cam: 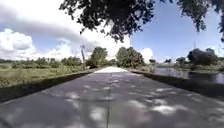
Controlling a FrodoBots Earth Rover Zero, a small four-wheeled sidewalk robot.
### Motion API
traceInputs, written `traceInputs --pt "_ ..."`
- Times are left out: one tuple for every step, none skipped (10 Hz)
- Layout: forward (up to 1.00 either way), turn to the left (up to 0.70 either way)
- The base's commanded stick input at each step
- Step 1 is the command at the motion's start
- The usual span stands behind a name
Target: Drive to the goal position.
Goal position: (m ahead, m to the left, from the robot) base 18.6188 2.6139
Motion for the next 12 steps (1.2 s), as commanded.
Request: traceInputs --pt "0.7 0.0" --pt "0.7 0.0" --pt "0.7 -0.21" --pt "0.7 -0.35" --pt "0.7 -0.32" --pt "0.7 -0.17" --pt "0.7 -0.02" --pt "0.7 0.0" --pt "0.7 0.0" --pt "0.7 0.0" --pt "0.7 0.0" --pt "0.7 0.0"
